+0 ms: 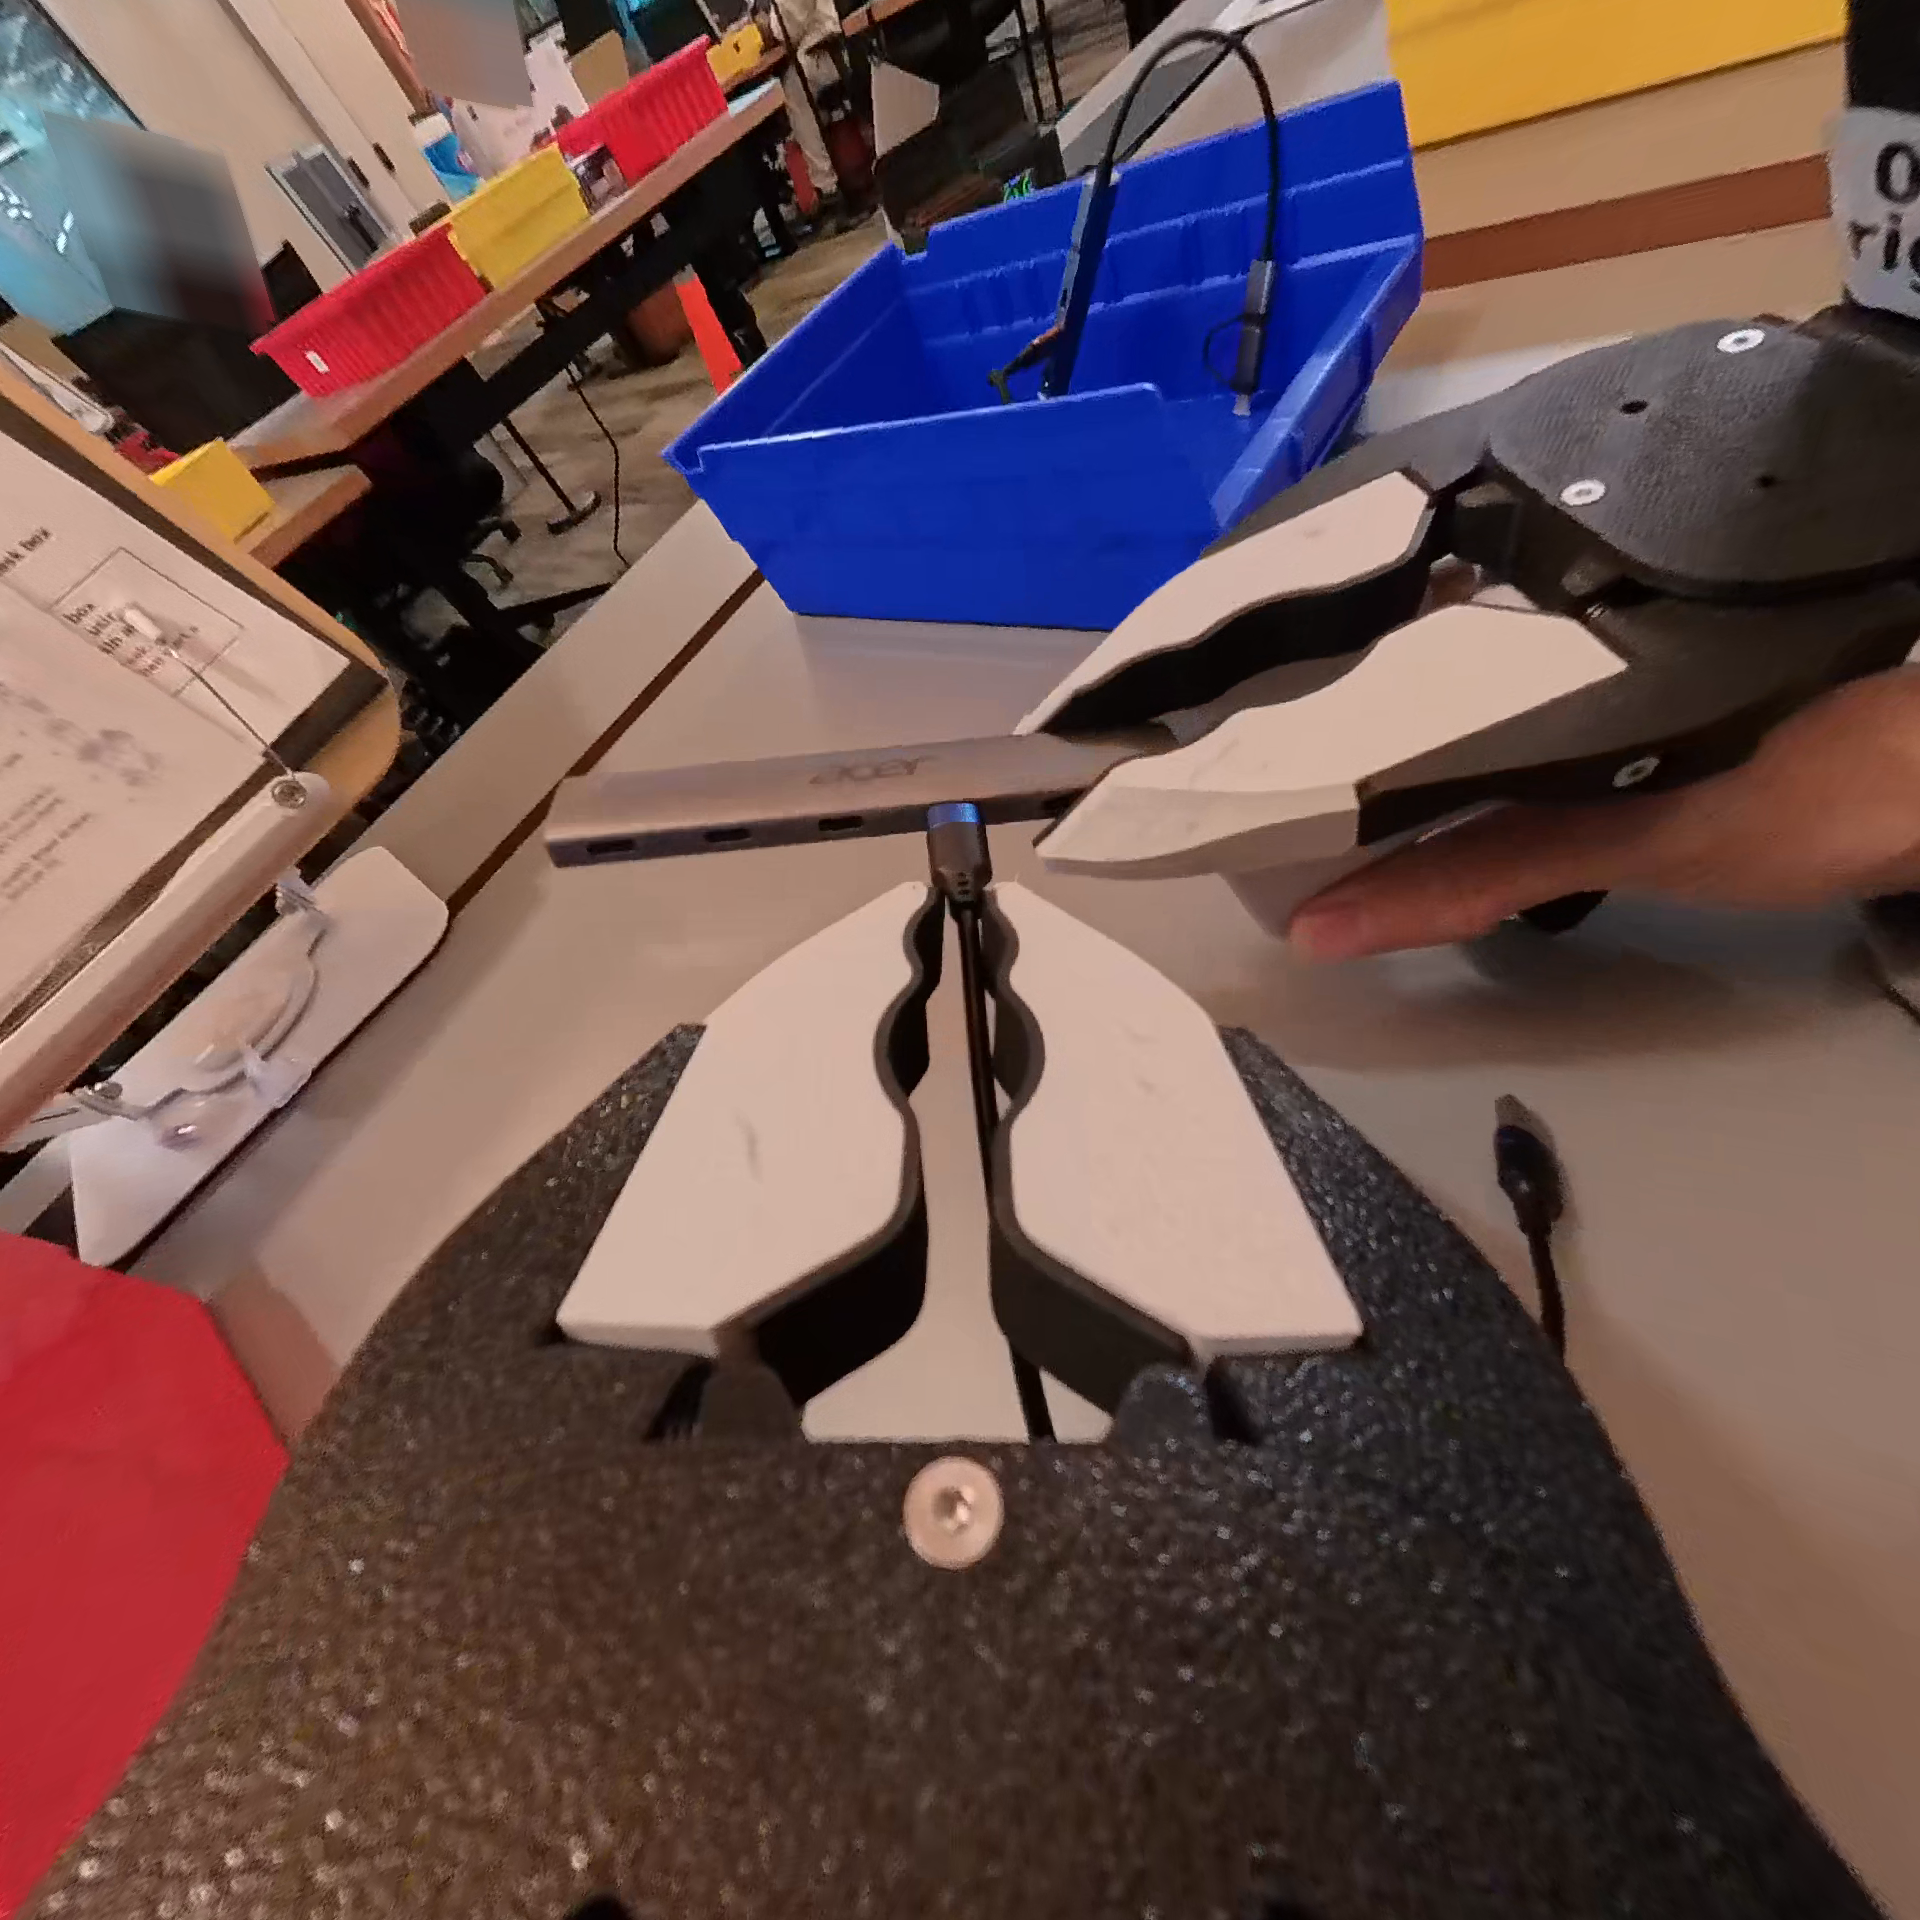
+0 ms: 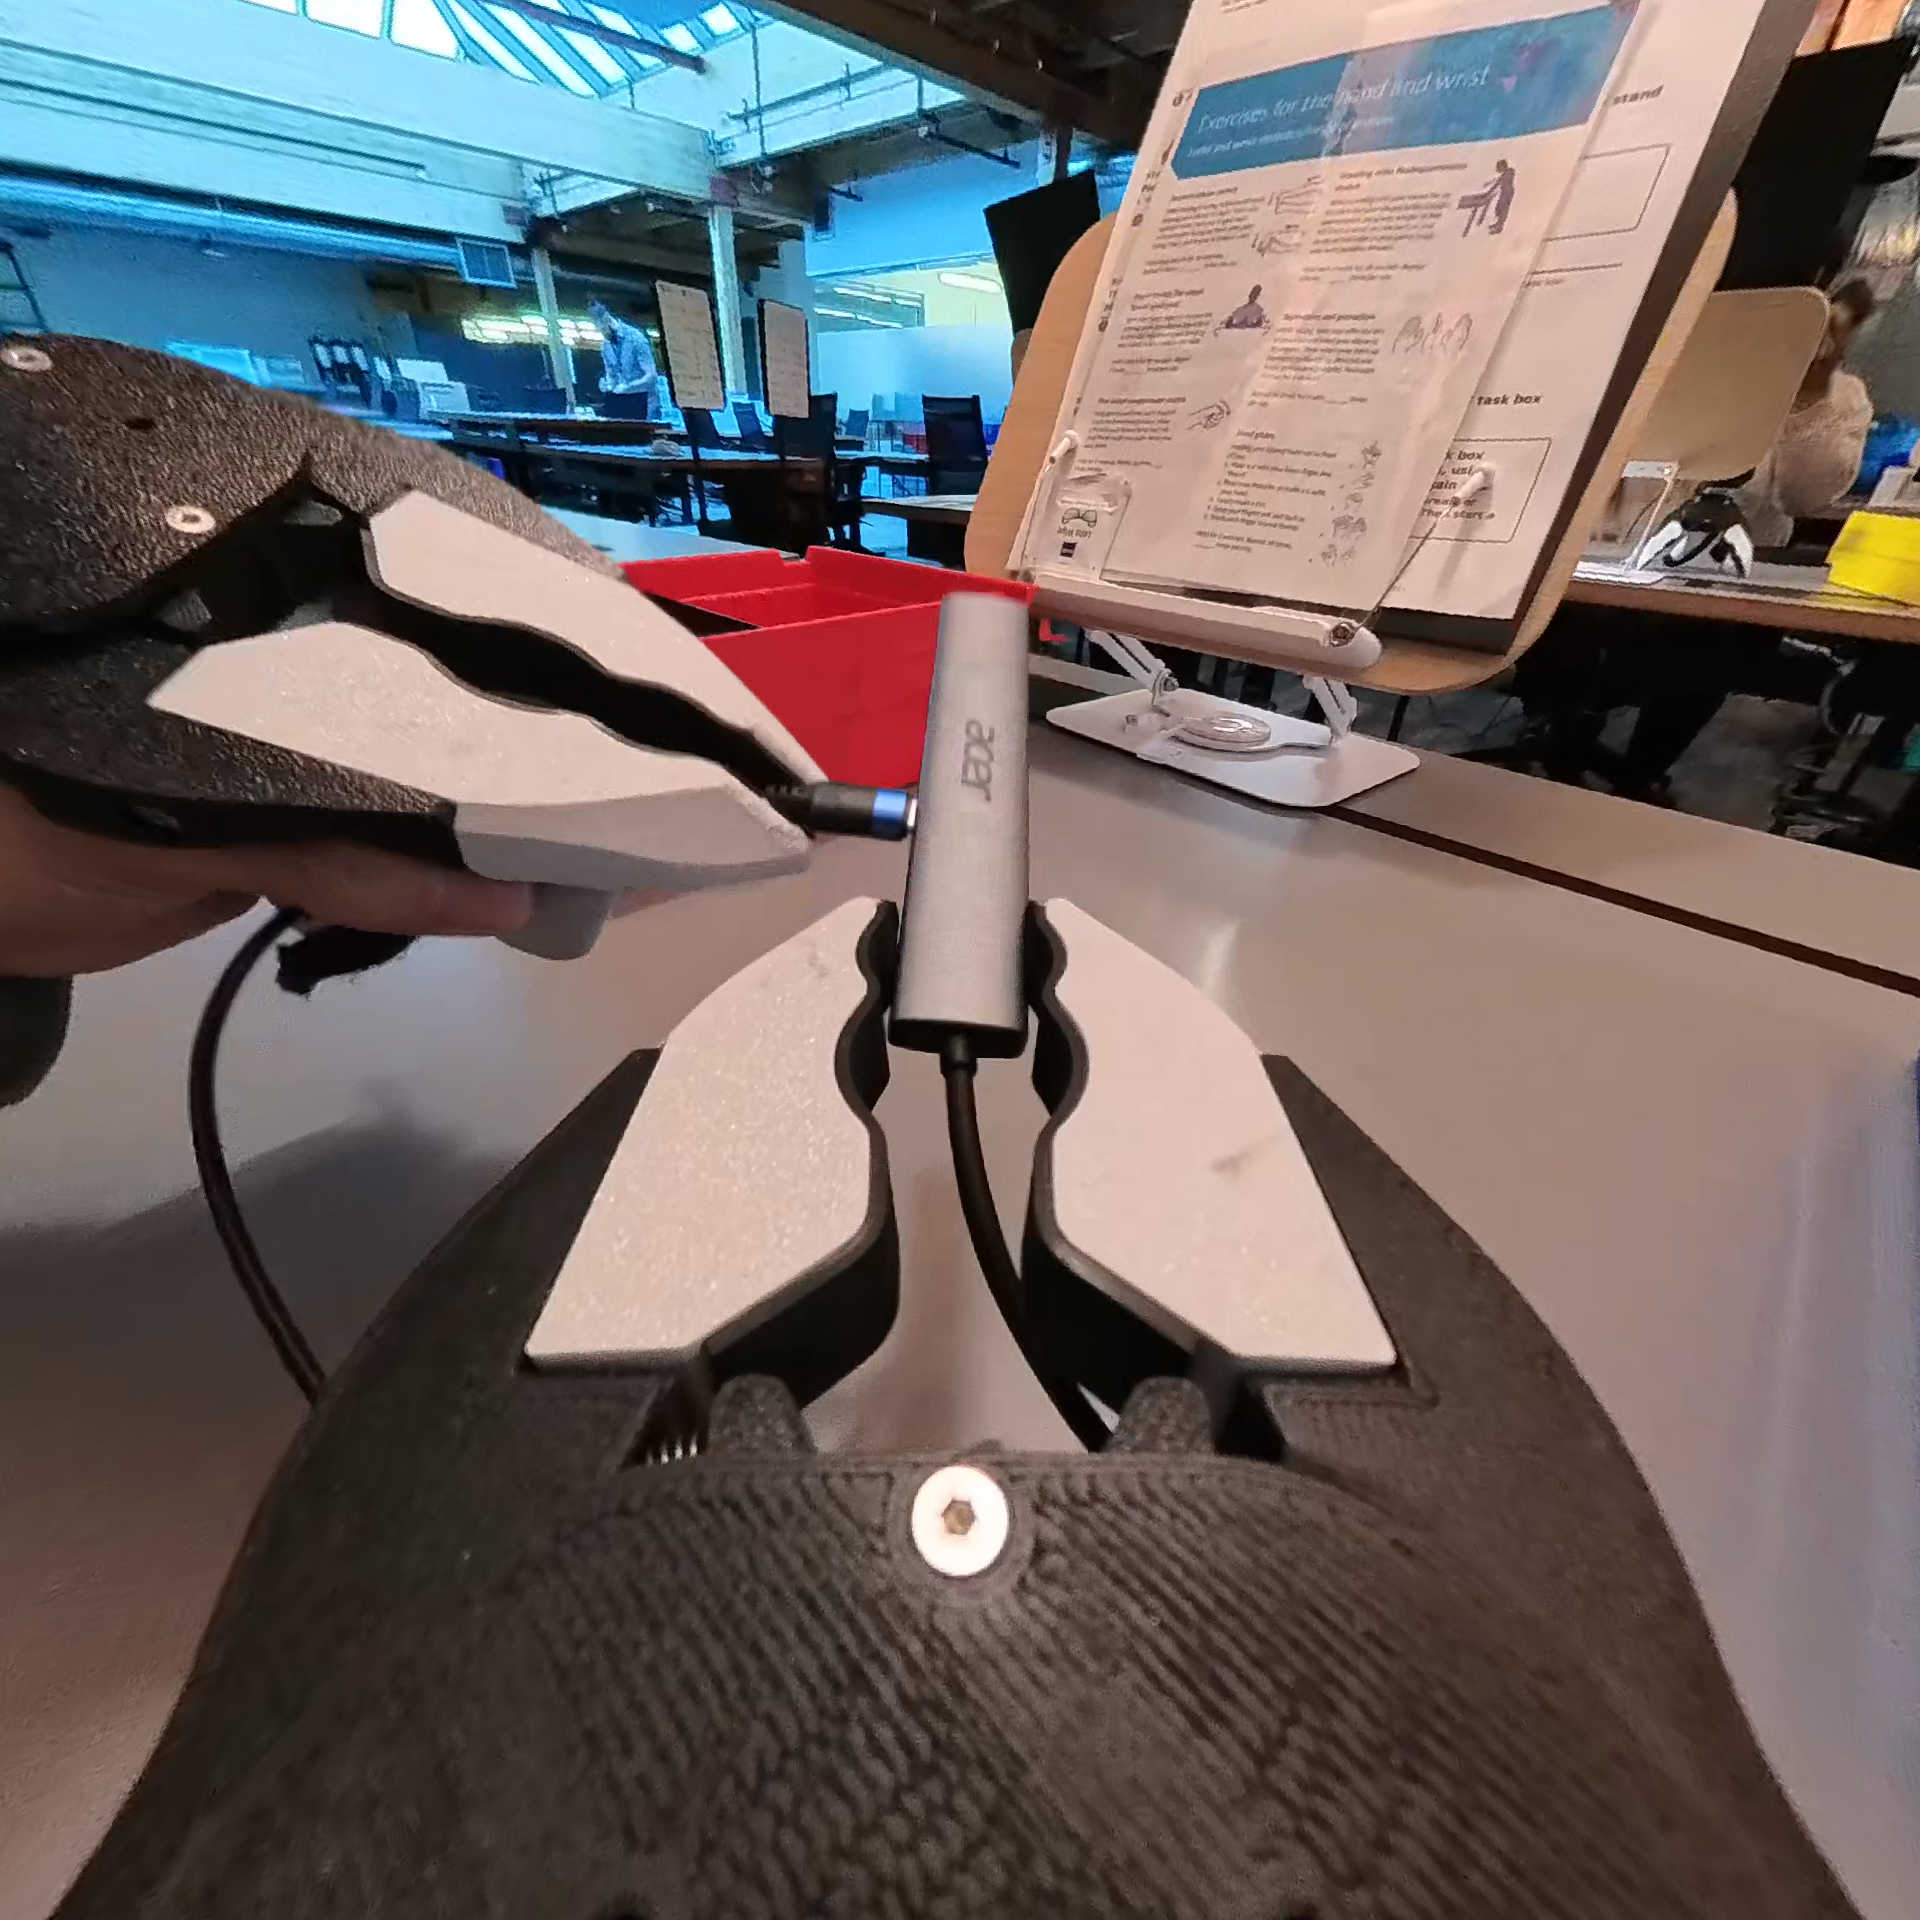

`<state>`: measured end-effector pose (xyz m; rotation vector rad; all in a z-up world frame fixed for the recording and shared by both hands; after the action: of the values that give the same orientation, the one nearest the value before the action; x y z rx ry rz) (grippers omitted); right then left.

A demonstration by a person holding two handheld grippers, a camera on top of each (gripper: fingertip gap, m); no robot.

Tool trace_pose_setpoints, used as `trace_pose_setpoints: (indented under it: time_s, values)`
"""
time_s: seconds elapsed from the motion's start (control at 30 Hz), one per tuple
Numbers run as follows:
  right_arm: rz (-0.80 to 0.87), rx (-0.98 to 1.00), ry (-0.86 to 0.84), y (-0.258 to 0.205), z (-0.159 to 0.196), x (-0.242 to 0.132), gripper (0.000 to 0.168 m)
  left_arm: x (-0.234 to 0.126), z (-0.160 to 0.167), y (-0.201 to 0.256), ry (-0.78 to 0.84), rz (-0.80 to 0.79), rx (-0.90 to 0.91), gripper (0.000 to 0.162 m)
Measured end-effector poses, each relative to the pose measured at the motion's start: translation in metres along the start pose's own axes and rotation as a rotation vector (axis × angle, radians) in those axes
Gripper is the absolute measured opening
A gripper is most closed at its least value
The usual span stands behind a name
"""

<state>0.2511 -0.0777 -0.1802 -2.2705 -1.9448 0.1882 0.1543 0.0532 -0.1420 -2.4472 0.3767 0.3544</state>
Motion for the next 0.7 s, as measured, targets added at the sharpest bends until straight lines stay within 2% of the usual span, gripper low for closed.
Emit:
trace_pose_setpoints:
  time_s: [0.07,0.17,0.27,0.33,0.43,0.57,0.63,0.7]
  values:
    - [0.014,-0.014,-0.009,-0.001,0.001,0.001,0.024,-0.001,0.0,-0.002,0.006,0.015,-0.01,0.007]
    - [0.054,-0.031,0.005,-0.002,0.001,0.0,0.024,-0.01,0.002,-0.008,0.008,-0.008,-0.035,0.029]
    - [0.06,-0.003,0.027,0.001,0.0,-0.002,0.024,-0.037,0.003,-0.027,0.028,-0.021,-0.074,0.036]
    - [0.049,0.027,0.037,0.004,-0.001,-0.003,0.024,-0.062,0.014,-0.052,-0.029,-0.053,-0.081,0.038]
    - [0.03,0.064,0.04,0.008,-0.002,-0.004,0.024,-0.101,0.046,-0.091,-0.176,-0.072,-0.11,0.037]
    - [0.027,0.068,0.045,0.008,-0.002,-0.004,0.024,-0.139,0.116,-0.126,-0.56,-0.189,-0.339,0.031]
    - [0.025,0.056,0.039,0.007,-0.002,-0.003,0.024,-0.149,0.143,-0.13,-0.559,-0.207,-0.515,0.028]
    - [0.021,0.047,0.034,0.006,-0.001,-0.003,0.024,-0.152,0.161,-0.135,-0.523,-0.217,-0.64,0.034]
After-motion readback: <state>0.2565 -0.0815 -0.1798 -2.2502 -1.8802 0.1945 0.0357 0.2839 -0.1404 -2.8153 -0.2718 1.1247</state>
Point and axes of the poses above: each gripper's, where its closed fingertips meet, x out along the fingers, z out of its underside, y = z × x across the jaws, the point moved 10 cm from there along -x, back along the fingers, and after that the axes turned 13 degrees about x, right-handed, at the moved point
